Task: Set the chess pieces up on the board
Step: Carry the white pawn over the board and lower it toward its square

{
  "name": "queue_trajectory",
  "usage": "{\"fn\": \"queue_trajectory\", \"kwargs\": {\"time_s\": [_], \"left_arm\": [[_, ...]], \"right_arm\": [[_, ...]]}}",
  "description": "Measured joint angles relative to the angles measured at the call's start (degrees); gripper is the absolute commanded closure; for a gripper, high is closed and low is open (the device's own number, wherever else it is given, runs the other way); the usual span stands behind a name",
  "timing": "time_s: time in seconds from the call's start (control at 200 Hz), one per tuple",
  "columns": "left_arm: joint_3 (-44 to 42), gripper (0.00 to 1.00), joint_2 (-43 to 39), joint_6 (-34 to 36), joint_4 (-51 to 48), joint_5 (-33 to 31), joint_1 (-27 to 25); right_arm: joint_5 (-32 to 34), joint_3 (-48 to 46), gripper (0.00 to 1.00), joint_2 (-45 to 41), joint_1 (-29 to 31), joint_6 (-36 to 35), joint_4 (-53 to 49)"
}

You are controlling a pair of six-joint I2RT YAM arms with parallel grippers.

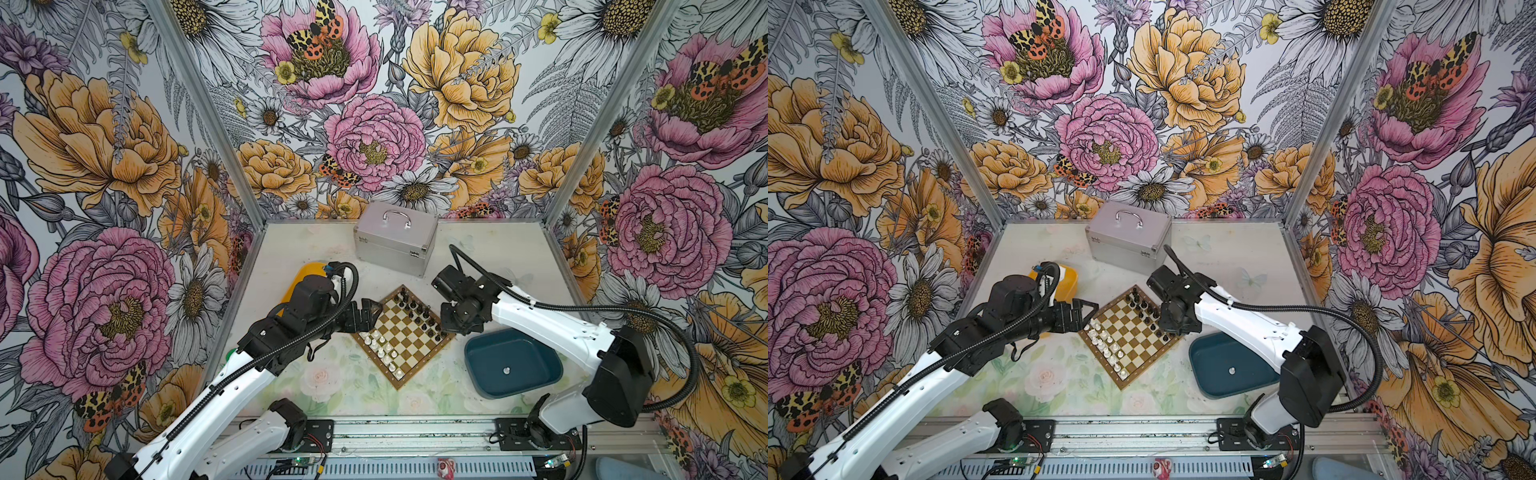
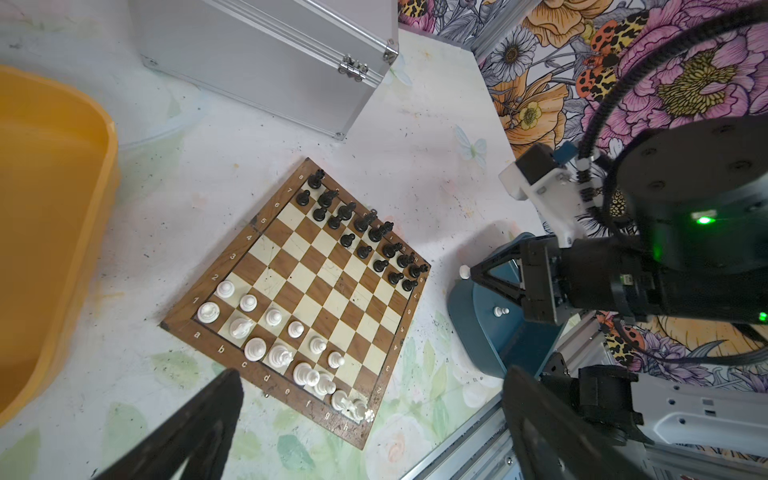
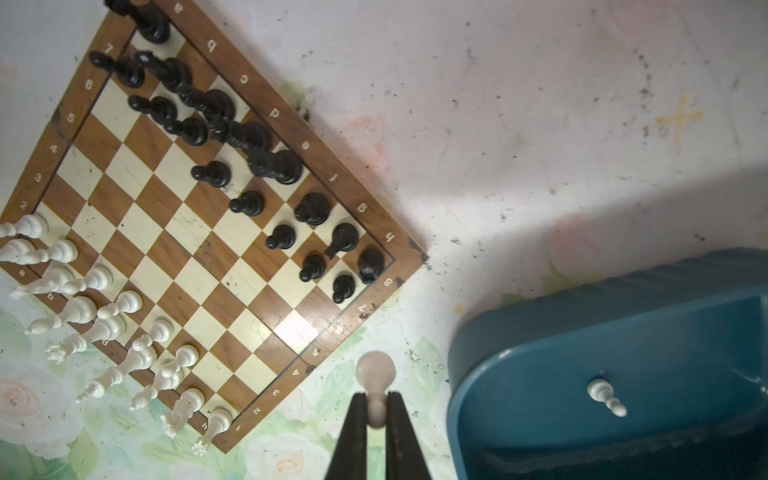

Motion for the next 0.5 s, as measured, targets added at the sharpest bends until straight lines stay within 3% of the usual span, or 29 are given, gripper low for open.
{"fn": "queue_trajectory", "kwargs": {"time_s": [0.24, 0.5], "left_arm": [[-1.0, 0.01, -8.8, 0.0, -7.1, -0.1, 2.9], [-1.0, 0.01, -14.3, 0.0, -14.1, -0.2, 4.7]], "right_arm": [[-1.9, 7.4, 0.92, 12.8, 9.8, 0.4, 3.4], [-4.5, 11.4, 0.93, 20.8, 14.3, 0.5, 6.1]]}}
